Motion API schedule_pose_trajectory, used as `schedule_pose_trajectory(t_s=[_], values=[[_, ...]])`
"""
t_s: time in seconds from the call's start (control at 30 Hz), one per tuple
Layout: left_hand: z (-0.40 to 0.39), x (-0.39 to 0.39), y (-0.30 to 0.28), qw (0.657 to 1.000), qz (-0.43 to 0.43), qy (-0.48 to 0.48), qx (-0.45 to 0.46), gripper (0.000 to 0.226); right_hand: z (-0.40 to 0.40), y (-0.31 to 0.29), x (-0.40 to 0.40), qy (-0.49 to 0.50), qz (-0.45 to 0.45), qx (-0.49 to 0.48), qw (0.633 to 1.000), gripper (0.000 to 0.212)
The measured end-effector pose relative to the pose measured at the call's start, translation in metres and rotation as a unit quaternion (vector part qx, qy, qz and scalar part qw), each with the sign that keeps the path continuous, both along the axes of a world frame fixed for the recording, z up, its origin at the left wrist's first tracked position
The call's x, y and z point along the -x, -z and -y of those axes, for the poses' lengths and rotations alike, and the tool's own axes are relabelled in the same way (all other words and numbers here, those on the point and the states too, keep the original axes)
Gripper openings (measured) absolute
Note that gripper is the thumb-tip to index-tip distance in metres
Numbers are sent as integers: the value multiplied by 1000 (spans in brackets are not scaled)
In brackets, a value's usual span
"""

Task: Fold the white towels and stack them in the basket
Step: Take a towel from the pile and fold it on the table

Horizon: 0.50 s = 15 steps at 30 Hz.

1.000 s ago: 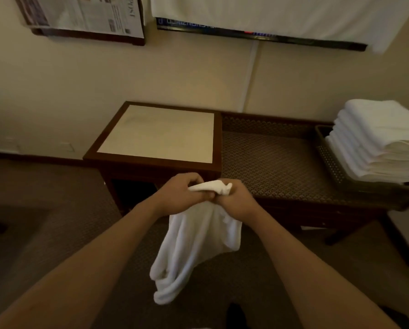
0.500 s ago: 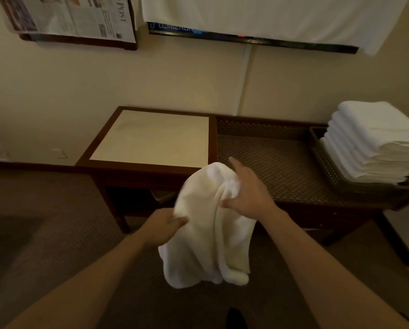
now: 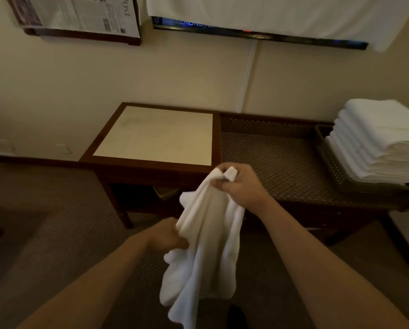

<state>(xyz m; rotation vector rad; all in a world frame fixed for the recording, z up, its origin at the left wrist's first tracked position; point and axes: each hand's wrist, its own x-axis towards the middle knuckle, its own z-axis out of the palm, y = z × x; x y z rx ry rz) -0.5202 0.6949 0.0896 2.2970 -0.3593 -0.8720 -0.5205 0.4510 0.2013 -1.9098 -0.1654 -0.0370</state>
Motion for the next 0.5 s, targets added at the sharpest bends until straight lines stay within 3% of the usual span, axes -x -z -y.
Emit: schedule_pose_trajectory(t_s=[0.07,0.17,0.2,0.27,0.33,0.4,0.47,0.5], values=[[-19,4,18,999,-13,10,-50,54,11,-2,-1,91,-7,-87,992,16],[-43,-3,29,982,64,5,-177,47,27,6,-2,212,-18,-147,966,19],[-45,-8,27,976,85,-1,-200,43,33,13,-4,243,-22,-124,962,17],[-43,-15,16,976,107,-1,-191,32,41,27,-7,252,-33,47,966,24],[-26,-15,-6,979,128,25,-154,23,38,38,-6,153,-21,225,962,68],[-1,-14,-34,978,164,68,-111,17,14,45,-2,-4,-15,292,956,96],[21,-14,-65,971,206,96,-66,14,-16,55,2,-127,-15,308,943,90],[28,-16,-78,968,225,97,-45,10,-26,59,1,-144,-18,295,944,71]])
